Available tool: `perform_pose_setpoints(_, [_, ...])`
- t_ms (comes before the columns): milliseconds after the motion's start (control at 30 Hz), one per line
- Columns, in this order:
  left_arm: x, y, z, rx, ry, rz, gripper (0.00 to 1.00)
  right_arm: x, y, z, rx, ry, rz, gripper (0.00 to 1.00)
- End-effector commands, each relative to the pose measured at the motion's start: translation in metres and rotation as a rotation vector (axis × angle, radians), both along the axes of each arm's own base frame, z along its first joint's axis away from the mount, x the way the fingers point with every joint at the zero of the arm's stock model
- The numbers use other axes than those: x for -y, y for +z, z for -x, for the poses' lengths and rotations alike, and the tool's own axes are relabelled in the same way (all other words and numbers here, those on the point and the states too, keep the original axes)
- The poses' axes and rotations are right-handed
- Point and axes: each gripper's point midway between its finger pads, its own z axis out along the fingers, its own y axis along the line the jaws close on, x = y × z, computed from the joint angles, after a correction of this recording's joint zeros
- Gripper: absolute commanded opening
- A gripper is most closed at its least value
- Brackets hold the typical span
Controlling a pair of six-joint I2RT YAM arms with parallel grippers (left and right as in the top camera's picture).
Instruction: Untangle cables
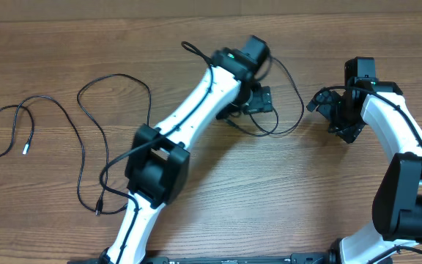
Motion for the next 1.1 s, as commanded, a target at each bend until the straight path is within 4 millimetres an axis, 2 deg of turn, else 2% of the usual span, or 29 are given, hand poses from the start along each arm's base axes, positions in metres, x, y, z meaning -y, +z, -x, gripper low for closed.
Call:
perform_pose_setpoints(0, [-0.004, -0.021, -0.001, 0.024, 0.235, -0.116, 1.0, 0.001, 0.001, -0.003, 0.005, -0.002, 0.009, 1.0])
perform_pose_setpoints(200, [0.004, -0.047, 0.009, 0.023, 0.399, -0.183, 1.0, 0.001, 0.001, -0.003, 0.005, -0.002, 0.009, 1.0])
perform_pose_setpoints(400, [0.005, -0.089, 0.012, -0.018, 0.465, -0.22, 1.0, 0.001, 0.001, -0.003, 0.005, -0.002, 0.009, 1.0])
perform_pose_setpoints(500, [0.004, -0.102, 0.01, -0.024, 0.469, -0.227, 0.87, 0.001, 0.001, -0.003, 0.005, -0.002, 0.009, 1.0])
perform_pose_setpoints(567, [0.003, -0.107, 0.01, -0.029, 0.47, -0.234, 0.61, 0.001, 0.001, -0.003, 0.005, -0.002, 0.009, 1.0])
perform_pose_setpoints(667, [0.001, -0.112, 0.012, -0.035, 0.466, -0.251, 0.11, 0.001, 0.001, -0.003, 0.005, -0.002, 0.009, 1.0])
perform_pose_setpoints(700, [-0.001, -0.112, 0.011, -0.03, 0.457, -0.257, 0.04, 0.001, 0.001, -0.003, 0.005, -0.002, 0.009, 1.0])
perform_pose_setpoints(900, [-0.007, -0.102, -0.007, 0.016, 0.306, -0.258, 0.04, 0.001, 0.001, -0.003, 0.005, -0.002, 0.009, 1.0])
perform_pose_setpoints(1000, [-0.014, -0.083, -0.019, 0.036, 0.24, -0.251, 0.04, 0.001, 0.001, -0.003, 0.005, -0.002, 0.009, 1.0])
perform_pose_setpoints(1067, [-0.023, -0.062, -0.029, 0.053, 0.226, -0.248, 0.04, 0.001, 0.001, -0.003, 0.005, -0.002, 0.009, 1.0])
